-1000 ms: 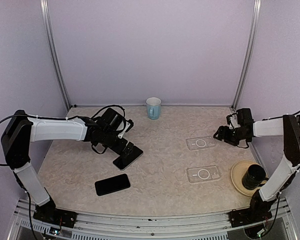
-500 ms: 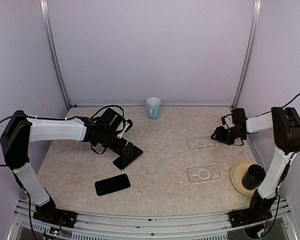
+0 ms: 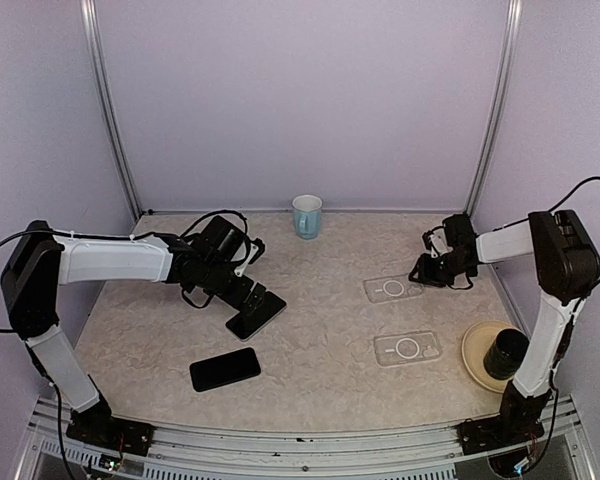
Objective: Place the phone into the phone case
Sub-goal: Move the phone case to the center of the board.
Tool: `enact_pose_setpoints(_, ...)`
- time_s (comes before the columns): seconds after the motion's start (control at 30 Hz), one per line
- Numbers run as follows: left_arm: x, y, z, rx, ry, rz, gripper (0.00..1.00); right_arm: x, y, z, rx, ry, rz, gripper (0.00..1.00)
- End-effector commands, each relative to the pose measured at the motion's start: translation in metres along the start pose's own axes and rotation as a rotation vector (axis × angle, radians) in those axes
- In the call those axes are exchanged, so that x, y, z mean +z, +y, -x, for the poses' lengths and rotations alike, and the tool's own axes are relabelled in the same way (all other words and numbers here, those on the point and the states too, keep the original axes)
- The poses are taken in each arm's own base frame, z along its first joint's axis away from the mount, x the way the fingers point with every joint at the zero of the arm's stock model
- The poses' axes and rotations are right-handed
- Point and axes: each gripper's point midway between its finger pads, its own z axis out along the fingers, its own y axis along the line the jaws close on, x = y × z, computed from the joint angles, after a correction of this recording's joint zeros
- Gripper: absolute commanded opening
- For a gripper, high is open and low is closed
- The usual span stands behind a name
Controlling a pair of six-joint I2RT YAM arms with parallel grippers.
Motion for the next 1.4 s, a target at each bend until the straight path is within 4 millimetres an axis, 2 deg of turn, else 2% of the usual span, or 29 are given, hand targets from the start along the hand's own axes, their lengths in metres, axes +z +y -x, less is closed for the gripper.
enact_pose_setpoints(0.0,-0.009,0.005,0.006,-0.01,-0.021,0.007,0.99,0.011,0.022,-0.021,-0.045,0.06,0.028,0.32)
enact_pose_setpoints(0.27,-0.007,-0.001,-0.001,0.019,0.002,-0.028,0.99,0.017,0.073,-0.042,-0.094,0.084,0.122,0.31)
enact_pose_setpoints(0.37,-0.003,-0.005,-0.011,0.062,0.037,-0.054,0.99,0.017,0.083,-0.045,-0.112,0.089,0.135,0.36)
enact_pose_setpoints(0.43,0.0,-0.009,-0.016,0.095,0.057,-0.082,0.99,0.013,0.084,-0.043,-0.118,0.083,0.134,0.43)
enact_pose_setpoints(0.6,0.01,-0.02,-0.024,0.156,0.089,-0.163,0.99,-0.009,0.088,-0.033,-0.161,0.041,0.12,0.61)
enact_pose_setpoints(0.77,0.02,-0.023,-0.025,0.221,0.098,-0.194,0.99,-0.038,0.094,-0.025,-0.199,-0.018,0.12,0.71)
enact_pose_setpoints(1.17,0.051,-0.021,-0.034,0.263,0.141,-0.228,0.99,-0.098,0.116,-0.014,-0.247,-0.126,0.178,0.75)
enact_pose_setpoints(1.37,0.062,-0.022,-0.04,0.257,0.177,-0.254,0.99,-0.113,0.12,-0.011,-0.255,-0.159,0.187,0.75)
